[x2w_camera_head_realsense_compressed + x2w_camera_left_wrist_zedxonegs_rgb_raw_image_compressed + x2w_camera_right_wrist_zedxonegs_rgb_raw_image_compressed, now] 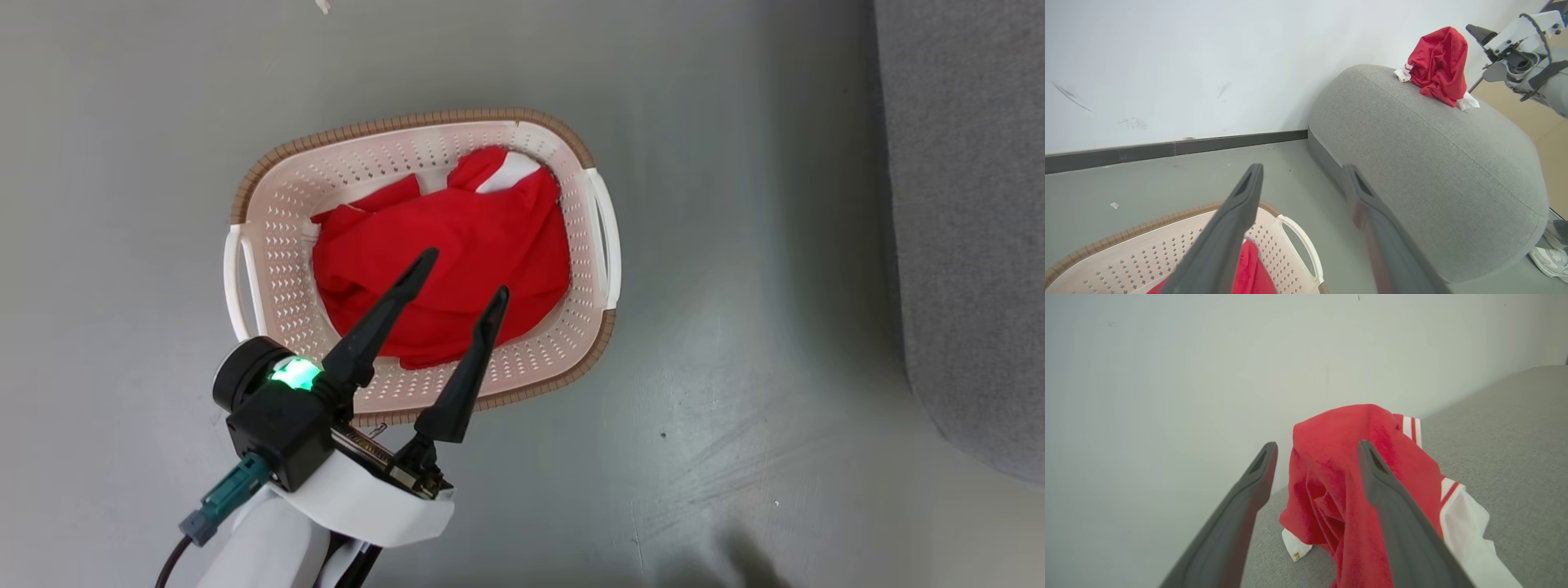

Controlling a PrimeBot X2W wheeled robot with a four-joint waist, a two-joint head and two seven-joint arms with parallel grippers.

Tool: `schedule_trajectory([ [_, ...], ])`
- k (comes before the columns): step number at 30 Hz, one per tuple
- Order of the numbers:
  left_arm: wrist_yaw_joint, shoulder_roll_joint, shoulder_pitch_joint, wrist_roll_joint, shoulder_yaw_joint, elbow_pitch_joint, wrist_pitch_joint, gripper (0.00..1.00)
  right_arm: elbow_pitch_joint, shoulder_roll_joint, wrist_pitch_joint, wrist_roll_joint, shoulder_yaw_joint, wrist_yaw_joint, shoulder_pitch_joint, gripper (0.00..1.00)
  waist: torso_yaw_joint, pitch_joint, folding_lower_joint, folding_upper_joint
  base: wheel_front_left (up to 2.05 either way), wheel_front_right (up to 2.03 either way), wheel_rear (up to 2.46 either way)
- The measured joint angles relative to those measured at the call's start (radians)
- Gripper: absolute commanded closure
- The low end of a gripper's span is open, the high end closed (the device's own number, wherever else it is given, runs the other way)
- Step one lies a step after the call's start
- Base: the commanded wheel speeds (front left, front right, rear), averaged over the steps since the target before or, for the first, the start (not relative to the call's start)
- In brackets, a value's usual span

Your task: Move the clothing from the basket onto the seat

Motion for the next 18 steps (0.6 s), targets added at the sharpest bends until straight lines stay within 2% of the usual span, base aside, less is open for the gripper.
schedule_trajectory([
  [10,0.001,-0.019,-0.023,-0.021,0.058,0.089,-0.028,0.0,-0.185,0.124,0.0,0.014,0.136,0.0,0.174,0.0,-0.012,-0.084,0.0,0.0,0.0,0.0,0.0],
  [18,0.021,-0.038,-0.023,-0.055,0.129,0.163,-0.044,0.0,-0.233,0.248,0.0,0.015,0.311,0.0,0.303,0.0,-0.005,-0.165,0.0,0.0,0.0,0.0,0.0],
])
